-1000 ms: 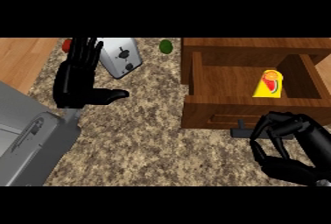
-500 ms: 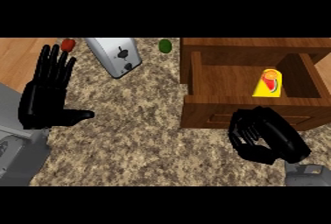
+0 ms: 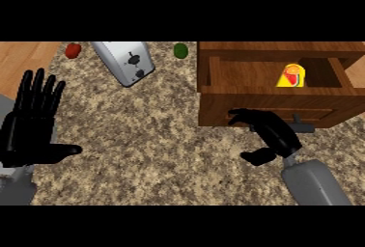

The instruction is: Pick up the cup, place it into the drawer and close the drawer

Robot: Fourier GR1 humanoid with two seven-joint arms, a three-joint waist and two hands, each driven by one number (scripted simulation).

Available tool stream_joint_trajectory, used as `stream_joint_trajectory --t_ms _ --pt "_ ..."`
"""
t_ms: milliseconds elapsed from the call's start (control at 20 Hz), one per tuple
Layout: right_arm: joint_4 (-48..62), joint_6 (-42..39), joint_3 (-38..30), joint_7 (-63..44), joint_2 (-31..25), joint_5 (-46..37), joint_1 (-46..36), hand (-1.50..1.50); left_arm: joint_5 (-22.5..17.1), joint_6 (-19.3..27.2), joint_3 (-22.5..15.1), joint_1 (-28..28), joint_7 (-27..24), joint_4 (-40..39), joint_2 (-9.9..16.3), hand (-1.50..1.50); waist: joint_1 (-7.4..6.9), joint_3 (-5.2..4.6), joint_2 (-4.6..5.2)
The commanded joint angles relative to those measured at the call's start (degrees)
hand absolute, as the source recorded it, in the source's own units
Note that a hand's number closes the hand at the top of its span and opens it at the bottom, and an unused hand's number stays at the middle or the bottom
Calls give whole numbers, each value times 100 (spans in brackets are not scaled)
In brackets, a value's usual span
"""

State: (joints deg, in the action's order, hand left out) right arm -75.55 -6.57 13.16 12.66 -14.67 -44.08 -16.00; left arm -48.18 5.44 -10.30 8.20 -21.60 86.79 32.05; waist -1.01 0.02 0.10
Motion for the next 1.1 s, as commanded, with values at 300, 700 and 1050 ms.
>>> stream_joint_trajectory --t_ms 300,700,1050 --pt "3120 522 -665 897 300 -274 -1758 -150 77 -850 628 -514 57 -106 -4 -150 -16 1 14" --pt "5142 554 -1331 1869 0 -55 -2962 -150 73 -999 846 -157 305 -206 -78 -150 -77 7 49" --pt "6023 431 -1573 1817 -339 -93 -3829 -150 177 -1138 703 -261 250 -68 -195 -150 -345 18 139"
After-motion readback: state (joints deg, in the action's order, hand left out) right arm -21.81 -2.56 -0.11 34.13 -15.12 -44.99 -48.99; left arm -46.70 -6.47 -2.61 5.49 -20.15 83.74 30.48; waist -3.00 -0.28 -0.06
